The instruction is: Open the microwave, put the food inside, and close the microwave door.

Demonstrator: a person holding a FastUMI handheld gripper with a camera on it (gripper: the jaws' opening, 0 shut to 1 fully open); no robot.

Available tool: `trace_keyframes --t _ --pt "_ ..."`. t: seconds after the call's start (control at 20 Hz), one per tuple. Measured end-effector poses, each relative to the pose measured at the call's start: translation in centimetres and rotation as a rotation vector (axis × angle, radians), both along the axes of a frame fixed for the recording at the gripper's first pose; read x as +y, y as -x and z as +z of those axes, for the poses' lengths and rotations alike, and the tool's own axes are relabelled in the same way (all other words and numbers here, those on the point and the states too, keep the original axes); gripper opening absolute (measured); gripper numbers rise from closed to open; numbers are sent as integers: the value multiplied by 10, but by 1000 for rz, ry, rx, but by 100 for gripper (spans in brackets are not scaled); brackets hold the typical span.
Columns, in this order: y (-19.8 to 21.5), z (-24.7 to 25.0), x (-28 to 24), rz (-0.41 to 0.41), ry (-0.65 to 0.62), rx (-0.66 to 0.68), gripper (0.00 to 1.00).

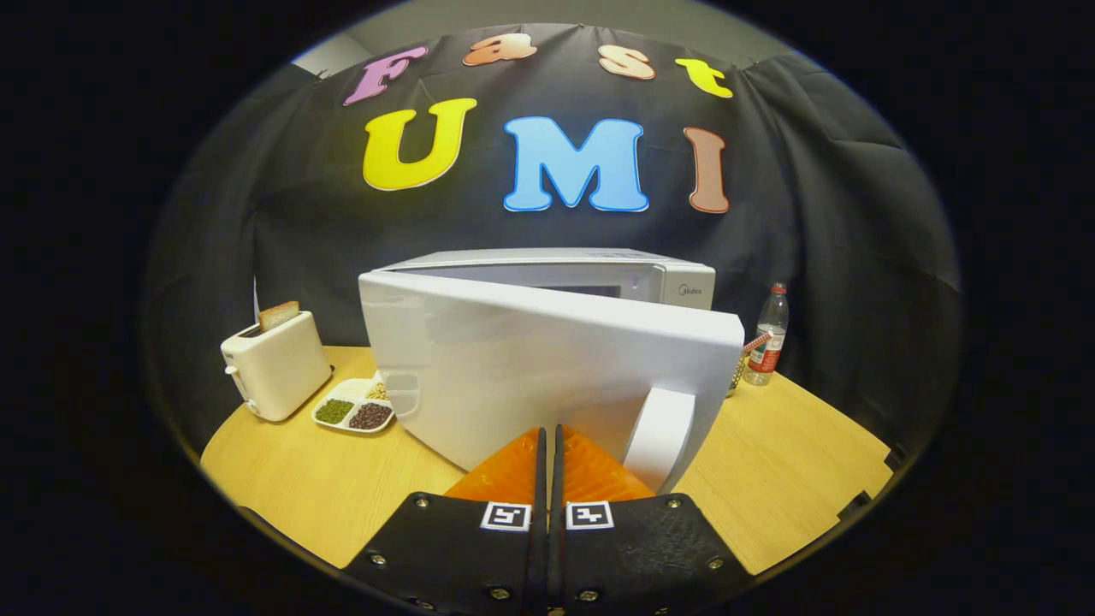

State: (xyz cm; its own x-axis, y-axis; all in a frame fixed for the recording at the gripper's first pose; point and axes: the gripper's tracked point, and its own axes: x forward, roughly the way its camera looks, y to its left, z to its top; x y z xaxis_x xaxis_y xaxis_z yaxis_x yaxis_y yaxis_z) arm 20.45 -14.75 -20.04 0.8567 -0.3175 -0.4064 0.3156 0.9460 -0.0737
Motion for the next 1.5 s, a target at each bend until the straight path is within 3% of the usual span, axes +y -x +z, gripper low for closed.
trace_keyframes --t 0.7,1.5 --pt "-64 -13 -59 -30 -7 16 1" --pt "-124 -13 -83 67 92 29 1"
